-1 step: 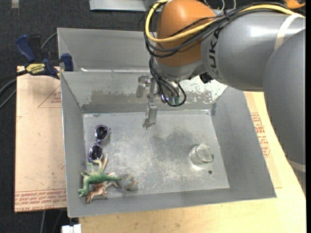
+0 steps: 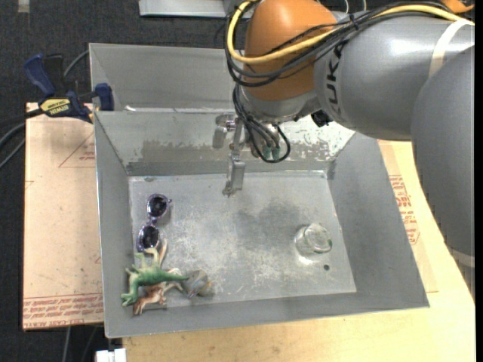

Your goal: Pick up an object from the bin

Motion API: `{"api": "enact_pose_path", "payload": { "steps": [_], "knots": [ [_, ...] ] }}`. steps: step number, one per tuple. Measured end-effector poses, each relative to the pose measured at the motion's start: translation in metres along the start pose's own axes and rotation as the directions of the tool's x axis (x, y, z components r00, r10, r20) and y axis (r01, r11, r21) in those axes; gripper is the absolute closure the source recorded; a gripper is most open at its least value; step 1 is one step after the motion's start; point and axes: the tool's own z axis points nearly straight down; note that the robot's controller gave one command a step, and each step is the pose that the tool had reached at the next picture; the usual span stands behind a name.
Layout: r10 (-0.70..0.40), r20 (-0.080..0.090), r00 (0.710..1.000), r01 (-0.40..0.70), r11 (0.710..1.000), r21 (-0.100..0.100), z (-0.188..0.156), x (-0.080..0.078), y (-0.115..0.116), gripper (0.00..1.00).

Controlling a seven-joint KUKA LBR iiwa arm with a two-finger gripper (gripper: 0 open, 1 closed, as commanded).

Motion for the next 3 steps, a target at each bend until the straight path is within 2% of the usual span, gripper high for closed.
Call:
{"api": "enact_pose_path", "payload": {
  "steps": [1, 2, 3],
  "knots": [
    [-0.315, -0.002, 0.949, 0.315, 0.949, -0.002, 0.112, 0.006, 0.056, 0.00],
    [-0.455, 0.001, 0.891, 0.455, 0.891, -0.001, 0.062, 0.086, 0.079, 0.00],
    [-0.664, 0.003, 0.748, 0.664, 0.748, -0.003, 0.104, 0.031, 0.112, 0.00]
  ]
}}
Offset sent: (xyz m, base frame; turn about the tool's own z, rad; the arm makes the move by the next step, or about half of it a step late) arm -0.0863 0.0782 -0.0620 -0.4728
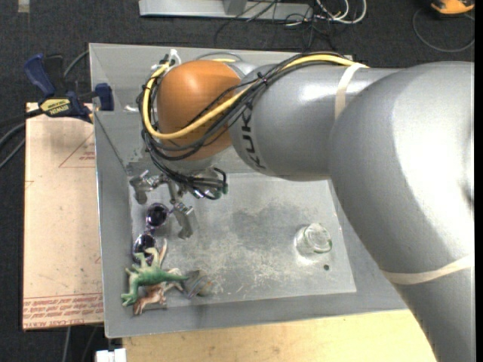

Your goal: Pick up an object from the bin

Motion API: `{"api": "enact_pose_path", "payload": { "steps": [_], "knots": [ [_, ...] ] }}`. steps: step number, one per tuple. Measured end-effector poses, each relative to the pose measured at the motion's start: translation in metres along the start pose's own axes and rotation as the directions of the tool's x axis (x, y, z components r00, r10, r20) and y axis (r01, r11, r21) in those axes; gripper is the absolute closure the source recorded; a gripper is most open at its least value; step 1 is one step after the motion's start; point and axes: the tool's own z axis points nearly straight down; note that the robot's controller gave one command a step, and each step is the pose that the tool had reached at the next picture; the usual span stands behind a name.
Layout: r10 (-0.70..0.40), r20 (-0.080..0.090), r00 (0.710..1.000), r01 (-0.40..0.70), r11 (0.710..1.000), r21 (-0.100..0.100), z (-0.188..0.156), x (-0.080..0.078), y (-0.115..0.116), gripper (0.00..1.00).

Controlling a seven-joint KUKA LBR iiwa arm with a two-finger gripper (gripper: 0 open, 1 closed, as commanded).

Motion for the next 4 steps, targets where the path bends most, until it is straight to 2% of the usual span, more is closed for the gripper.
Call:
{"api": "enact_pose_path", "payload": {
  "steps": [1, 2, 4],
  "knots": [
    [-0.202, 0.014, 0.979, 0.202, 0.979, 0.010, 0.033, 0.075, 0.066, 0.00],
    [-0.456, 0.005, 0.890, 0.456, 0.890, 0.002, 0.035, 0.009, 0.029, 1.00],
    [-0.457, 0.005, 0.890, 0.457, 0.890, 0.001, 0.032, 0.010, 0.029, 1.00]
  ]
}}
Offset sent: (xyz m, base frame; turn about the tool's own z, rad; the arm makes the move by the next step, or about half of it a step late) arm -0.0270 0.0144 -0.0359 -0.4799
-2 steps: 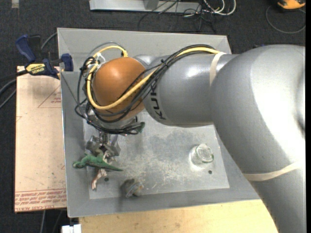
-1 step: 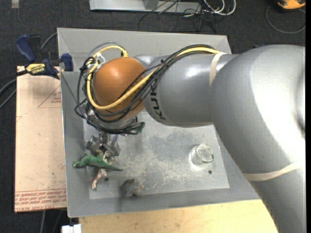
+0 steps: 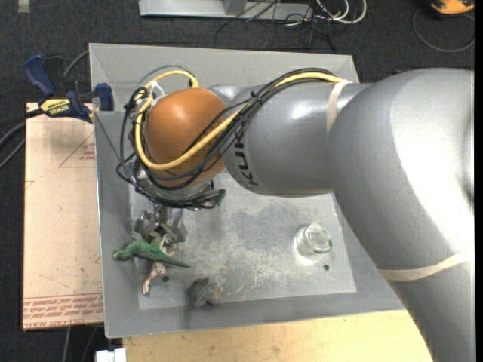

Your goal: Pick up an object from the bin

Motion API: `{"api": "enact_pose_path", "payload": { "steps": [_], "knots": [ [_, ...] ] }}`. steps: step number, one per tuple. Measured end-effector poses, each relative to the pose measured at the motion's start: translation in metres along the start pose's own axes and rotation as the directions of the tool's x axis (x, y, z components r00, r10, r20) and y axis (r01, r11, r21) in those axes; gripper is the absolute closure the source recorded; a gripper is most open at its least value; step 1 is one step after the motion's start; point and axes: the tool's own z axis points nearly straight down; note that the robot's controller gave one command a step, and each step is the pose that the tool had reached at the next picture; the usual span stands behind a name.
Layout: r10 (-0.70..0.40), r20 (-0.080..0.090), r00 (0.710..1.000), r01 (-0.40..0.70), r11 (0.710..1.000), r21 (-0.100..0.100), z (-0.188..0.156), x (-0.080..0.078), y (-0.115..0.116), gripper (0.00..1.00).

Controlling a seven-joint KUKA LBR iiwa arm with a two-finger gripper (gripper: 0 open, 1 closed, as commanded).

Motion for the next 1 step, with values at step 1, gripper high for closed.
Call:
{"api": "enact_pose_path", "payload": {
  "steps": [1],
  "knots": [
    [0.000, 0.000, 1.000, 0.000, 1.000, 0.000, -0.0055, 0.0000, 0.0002, 1.00]
  ]
}}
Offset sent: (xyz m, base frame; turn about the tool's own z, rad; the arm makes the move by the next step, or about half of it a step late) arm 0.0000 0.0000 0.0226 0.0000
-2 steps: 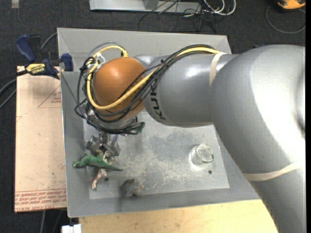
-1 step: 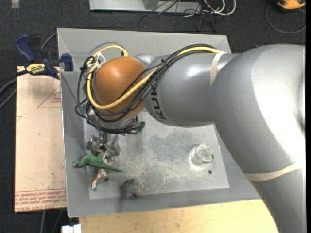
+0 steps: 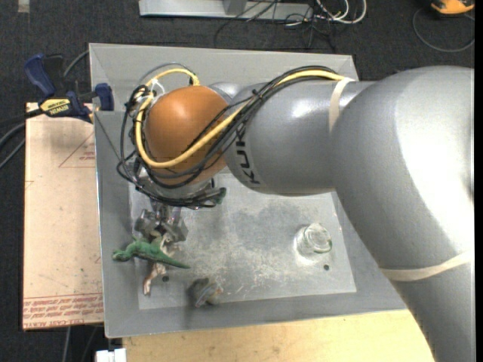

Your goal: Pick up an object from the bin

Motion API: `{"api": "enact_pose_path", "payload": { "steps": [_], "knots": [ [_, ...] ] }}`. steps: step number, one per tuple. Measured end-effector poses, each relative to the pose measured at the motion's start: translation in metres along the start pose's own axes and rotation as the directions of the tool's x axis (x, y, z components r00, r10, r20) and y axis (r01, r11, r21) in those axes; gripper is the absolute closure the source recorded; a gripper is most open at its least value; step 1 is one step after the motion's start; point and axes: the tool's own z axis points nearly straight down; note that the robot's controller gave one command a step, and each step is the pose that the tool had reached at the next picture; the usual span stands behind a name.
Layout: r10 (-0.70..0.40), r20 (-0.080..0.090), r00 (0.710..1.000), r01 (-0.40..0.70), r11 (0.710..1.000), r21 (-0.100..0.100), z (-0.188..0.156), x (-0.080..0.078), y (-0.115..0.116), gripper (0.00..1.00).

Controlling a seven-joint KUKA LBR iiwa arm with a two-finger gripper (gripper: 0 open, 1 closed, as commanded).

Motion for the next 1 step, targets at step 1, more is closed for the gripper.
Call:
{"api": "enact_pose_path", "payload": {
  "steps": [1],
  "knots": [
    [0.001, 0.001, 1.000, -0.001, 1.000, 0.001, -0.0050, -0.0002, -0.0001, 1.00]
  ]
}}
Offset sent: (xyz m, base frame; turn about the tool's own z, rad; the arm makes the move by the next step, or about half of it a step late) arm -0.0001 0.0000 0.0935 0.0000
